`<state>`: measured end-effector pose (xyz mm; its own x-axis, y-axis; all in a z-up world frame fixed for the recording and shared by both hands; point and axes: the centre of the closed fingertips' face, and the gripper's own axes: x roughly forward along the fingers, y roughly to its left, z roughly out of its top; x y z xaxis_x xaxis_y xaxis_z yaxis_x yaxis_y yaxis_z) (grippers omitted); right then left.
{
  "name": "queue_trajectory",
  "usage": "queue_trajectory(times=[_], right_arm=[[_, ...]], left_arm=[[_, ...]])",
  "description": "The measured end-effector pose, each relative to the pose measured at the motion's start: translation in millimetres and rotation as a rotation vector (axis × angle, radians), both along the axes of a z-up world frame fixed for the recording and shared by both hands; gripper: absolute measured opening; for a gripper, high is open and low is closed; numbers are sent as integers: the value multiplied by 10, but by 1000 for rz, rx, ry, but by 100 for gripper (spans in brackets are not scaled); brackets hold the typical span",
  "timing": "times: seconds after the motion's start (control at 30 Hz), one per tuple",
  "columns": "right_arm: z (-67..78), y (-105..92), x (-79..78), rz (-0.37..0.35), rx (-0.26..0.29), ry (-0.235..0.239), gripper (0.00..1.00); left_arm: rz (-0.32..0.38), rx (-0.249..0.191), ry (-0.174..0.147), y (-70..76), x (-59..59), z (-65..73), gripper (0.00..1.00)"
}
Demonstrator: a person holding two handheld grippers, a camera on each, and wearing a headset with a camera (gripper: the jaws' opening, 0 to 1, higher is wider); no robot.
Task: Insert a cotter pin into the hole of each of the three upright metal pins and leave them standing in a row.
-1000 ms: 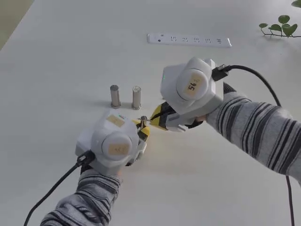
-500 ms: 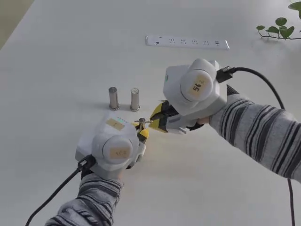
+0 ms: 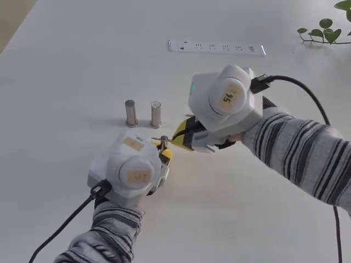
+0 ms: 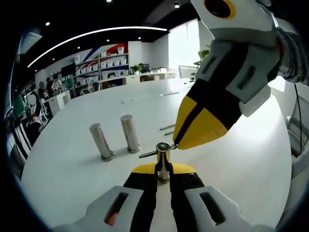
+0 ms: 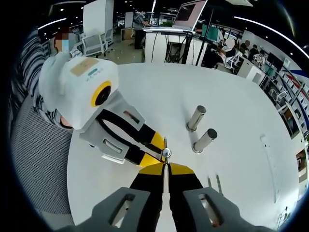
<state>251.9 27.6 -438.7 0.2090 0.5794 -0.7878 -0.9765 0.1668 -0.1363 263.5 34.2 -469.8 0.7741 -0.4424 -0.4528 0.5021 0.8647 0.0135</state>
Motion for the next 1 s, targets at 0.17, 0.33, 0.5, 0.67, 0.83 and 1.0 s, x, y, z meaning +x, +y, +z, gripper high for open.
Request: queue_trajectory(times=[0.17, 0.33, 0.5, 0.67, 0.83, 1.0], right_arm=[[6, 13, 5, -3, 2, 0, 0], [9, 31, -5, -9, 15, 7, 0], [40, 15, 12, -74, 55, 34, 0], [44, -127, 63, -165, 73, 31, 8], [8, -293, 84, -268, 102, 60, 10], [-3, -372, 60, -317, 127, 83, 10]], left_arm=[[6, -2, 0, -3, 2, -1, 5], [5, -1, -2, 0, -2, -1, 5], [4, 2, -3, -3, 1, -1, 5], [4, 11, 0, 23, 4, 1, 5], [7, 23, 1, 105, 25, 4, 5], [28, 29, 5, 248, 66, 3, 5]])
